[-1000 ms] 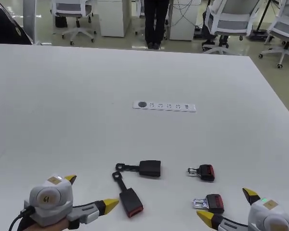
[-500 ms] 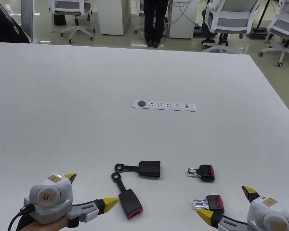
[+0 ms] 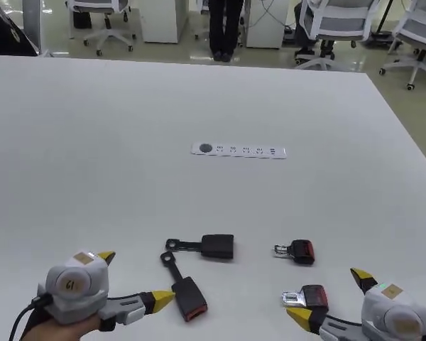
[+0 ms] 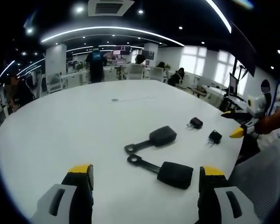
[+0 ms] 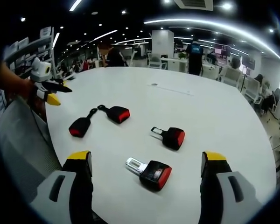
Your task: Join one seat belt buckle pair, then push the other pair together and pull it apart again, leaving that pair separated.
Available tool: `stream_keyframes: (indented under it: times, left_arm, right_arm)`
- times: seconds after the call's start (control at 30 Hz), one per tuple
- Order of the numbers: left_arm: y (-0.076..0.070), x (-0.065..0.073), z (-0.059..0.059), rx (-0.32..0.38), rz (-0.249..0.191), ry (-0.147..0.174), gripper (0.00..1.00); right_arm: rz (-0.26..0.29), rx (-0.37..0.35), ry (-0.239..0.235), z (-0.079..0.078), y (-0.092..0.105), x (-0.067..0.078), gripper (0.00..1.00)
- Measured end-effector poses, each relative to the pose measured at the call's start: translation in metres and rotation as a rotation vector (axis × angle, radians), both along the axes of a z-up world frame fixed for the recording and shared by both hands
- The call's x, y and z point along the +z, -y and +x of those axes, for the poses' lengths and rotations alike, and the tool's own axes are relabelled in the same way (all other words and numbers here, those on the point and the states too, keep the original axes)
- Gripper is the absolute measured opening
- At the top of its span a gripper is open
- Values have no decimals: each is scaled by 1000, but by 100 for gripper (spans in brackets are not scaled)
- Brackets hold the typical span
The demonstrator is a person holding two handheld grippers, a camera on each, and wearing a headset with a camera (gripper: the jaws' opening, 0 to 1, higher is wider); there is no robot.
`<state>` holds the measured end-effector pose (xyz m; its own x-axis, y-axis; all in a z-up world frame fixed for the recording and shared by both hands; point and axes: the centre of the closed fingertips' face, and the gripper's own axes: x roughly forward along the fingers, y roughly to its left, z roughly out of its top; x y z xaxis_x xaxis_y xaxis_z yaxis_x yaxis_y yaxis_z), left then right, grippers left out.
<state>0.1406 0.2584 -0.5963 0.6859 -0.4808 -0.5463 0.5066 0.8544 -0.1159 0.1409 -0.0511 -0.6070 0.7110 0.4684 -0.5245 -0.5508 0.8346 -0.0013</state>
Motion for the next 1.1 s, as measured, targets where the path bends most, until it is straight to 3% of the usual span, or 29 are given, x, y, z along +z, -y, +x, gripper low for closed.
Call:
stream_keyframes:
  times: [0.23, 0.33, 0.63, 0.73, 0.83, 1.1]
  left_arm:
    - [8, -10, 3, -66, 4, -22, 95]
    - [15, -17, 1, -131, 38, -21, 92]
    - [25, -25, 8, -224, 69, -33, 87]
    - [28, -28, 9, -259, 79, -37, 87]
    - [31, -33, 7, -315, 119, -43, 86]
    - [44, -36, 4, -416, 145, -53, 79]
  right_arm:
    - [-24, 65, -20, -3, -8, -2, 97]
    - [-28, 86, -29, -3, -9, -6, 97]
    - [-48, 156, -65, -4, -10, -12, 94]
    - [-79, 199, -85, -6, -9, -18, 92]
    - [-83, 227, -100, -6, -9, -22, 90]
    - [-112, 305, -146, -2, -9, -37, 86]
